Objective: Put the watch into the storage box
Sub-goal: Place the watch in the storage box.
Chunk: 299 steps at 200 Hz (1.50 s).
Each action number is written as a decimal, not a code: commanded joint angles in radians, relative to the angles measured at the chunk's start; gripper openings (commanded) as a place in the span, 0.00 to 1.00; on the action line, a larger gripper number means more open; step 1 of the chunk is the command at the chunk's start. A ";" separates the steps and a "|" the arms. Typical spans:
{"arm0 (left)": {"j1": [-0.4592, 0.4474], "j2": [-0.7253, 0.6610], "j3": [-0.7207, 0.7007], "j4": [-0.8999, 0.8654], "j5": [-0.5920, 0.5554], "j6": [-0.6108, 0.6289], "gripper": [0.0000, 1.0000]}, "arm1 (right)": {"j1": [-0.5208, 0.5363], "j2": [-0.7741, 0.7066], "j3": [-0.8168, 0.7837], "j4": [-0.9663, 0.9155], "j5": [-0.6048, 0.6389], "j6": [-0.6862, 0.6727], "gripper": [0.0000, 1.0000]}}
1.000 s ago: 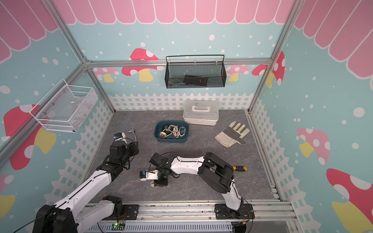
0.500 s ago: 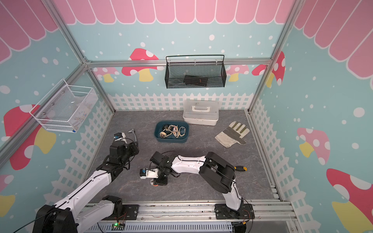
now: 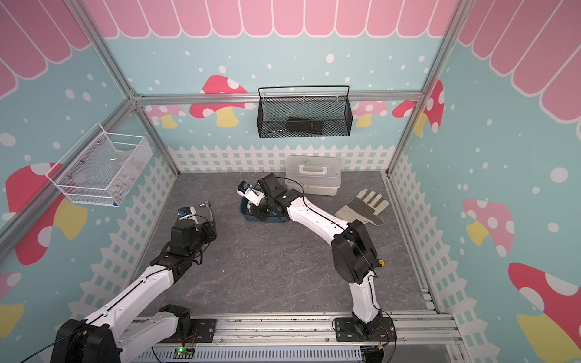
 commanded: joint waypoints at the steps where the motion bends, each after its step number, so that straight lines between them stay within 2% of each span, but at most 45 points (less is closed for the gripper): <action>1: -0.004 -0.028 -0.011 -0.011 0.003 0.000 0.49 | -0.036 0.109 0.079 -0.133 0.187 0.079 0.06; 15: -0.005 -0.034 -0.013 -0.011 0.001 0.000 0.49 | -0.051 0.171 0.153 -0.185 0.243 0.093 0.06; 39: -0.005 -0.031 -0.010 -0.016 0.001 0.003 0.49 | -0.071 0.230 0.202 -0.210 0.265 0.127 0.07; 124: -0.005 -0.027 -0.009 -0.013 -0.002 0.005 0.49 | -0.099 0.292 0.178 -0.202 0.274 0.157 0.07; 185: -0.005 -0.017 -0.005 -0.012 0.000 0.008 0.48 | -0.103 0.304 0.147 -0.180 0.261 0.162 0.11; 243: -0.004 -0.009 -0.002 -0.007 -0.003 0.010 0.49 | -0.103 0.274 0.103 -0.149 0.255 0.162 0.24; 299: -0.005 -0.014 0.005 0.008 -0.023 0.005 0.49 | -0.102 0.165 0.059 -0.123 0.235 0.156 0.34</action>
